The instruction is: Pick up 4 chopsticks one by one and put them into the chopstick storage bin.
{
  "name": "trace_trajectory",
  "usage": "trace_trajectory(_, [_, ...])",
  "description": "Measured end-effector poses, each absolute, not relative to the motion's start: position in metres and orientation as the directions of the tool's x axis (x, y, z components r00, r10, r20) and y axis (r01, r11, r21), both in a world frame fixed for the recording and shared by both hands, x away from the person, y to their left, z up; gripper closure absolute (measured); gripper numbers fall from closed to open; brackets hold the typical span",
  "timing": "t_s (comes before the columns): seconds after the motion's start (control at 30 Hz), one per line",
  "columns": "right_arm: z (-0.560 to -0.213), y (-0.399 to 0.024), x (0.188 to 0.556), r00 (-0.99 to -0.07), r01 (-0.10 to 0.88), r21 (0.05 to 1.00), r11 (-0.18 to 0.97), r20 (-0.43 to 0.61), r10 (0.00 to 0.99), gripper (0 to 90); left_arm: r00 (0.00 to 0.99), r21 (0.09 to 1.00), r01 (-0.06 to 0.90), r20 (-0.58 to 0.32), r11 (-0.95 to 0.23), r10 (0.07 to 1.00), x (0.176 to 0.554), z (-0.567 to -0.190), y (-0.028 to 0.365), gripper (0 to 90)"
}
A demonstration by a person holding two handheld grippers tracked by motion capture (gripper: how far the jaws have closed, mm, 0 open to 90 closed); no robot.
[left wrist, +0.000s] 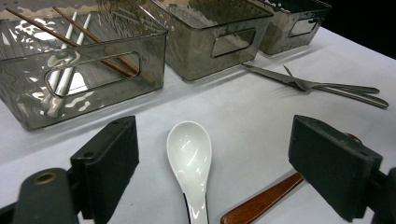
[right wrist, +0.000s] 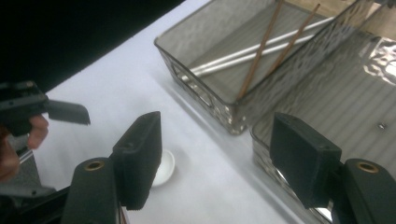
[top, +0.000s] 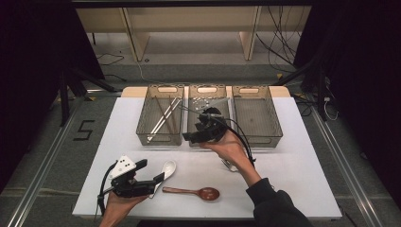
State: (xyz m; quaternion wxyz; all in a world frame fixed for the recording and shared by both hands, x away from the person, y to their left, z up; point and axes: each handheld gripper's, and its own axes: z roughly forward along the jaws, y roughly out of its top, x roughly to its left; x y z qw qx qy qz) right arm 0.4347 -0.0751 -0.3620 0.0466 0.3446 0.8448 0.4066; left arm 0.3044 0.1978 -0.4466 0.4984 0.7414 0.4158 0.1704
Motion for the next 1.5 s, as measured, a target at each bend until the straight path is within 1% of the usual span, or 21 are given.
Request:
trace_trajectory(0.3, [-0.368, -0.099, 0.422, -0.755, 0.548, 0.709, 0.444, 0.191, 0.627, 34.1, 0.594, 0.879, 0.449, -0.161, -0.159, 0.788, 0.305, -0.447, 0.197, 15.8])
trace_trajectory(0.93, [-0.389, -0.152, 0.393, -0.729, 0.571, 0.712, 0.408, 0.211, 0.651, 31.7, 0.586, 0.868, 0.468, -0.166, -0.164, 0.793, 0.306, -0.448, 0.196, 15.8])
trace_trajectory(1.5, [-0.406, -0.192, 0.357, -0.713, 0.532, 0.789, 0.308, 0.221, 0.665, 31.7, 0.573, 0.845, 0.506, -0.18, -0.173, 0.8, 0.311, -0.45, 0.195, 15.8])
